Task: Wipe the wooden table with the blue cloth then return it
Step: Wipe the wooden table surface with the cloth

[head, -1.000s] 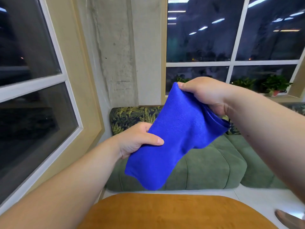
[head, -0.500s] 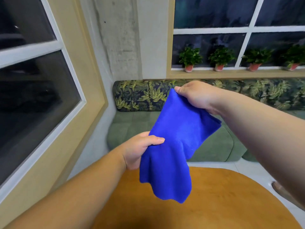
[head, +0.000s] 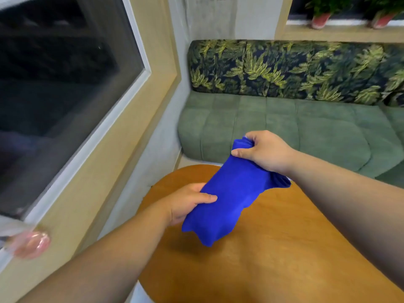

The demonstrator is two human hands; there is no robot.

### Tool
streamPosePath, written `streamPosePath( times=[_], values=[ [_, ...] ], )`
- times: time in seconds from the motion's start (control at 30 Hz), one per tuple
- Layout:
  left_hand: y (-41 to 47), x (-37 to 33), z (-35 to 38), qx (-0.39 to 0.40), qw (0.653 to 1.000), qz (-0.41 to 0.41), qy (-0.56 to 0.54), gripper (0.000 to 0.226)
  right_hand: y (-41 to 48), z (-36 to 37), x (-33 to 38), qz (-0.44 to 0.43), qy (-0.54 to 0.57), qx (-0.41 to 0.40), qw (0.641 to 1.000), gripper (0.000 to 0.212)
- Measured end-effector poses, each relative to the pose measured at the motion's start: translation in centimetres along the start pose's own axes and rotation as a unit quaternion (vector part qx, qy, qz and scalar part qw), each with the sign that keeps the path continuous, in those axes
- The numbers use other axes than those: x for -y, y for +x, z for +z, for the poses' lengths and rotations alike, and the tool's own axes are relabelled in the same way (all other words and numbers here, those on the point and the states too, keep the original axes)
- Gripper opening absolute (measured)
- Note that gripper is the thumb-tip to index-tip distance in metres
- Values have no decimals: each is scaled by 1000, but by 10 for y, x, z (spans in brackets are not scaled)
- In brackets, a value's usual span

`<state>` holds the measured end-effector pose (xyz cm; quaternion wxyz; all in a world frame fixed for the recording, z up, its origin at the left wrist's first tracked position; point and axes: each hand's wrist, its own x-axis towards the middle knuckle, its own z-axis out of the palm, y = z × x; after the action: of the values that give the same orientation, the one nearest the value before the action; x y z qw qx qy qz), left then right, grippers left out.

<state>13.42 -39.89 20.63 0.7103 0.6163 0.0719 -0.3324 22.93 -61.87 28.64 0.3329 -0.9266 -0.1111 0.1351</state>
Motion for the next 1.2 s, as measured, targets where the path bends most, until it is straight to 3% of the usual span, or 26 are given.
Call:
streamPosePath(
  times=[0.17,0.3,0.47,0.53,0.7,0.83,0.9,1.0,1.07,1.2],
  values=[
    [5,47,-47,-53,996,-10,76,37,31,69,-9,-10,20,30,999,43],
    [19,82,-96,-62,985,-31,160,29,55,126,-23,5,48,65,997,32],
    [41,93,-175,-71,966,-62,240,19,91,181,-37,41,75,105,991,34],
    [50,83,-204,-93,946,-45,309,4,113,196,-34,39,93,96,990,30],
    [72,45,-261,-186,843,24,504,23,169,222,-23,20,150,44,987,28],
    [84,57,-284,-256,799,65,540,7,192,236,-19,-15,219,8,976,24],
    [90,90,-289,-276,772,89,565,18,191,247,-29,-32,225,8,974,22],
    [93,160,-286,-247,751,130,599,29,168,281,-66,-58,180,70,979,17],
    [90,208,-284,-198,756,117,612,24,142,305,-96,-127,79,113,982,28],
    [72,279,-286,-151,743,79,647,29,85,350,-154,-282,-129,235,921,29]
  ],
)
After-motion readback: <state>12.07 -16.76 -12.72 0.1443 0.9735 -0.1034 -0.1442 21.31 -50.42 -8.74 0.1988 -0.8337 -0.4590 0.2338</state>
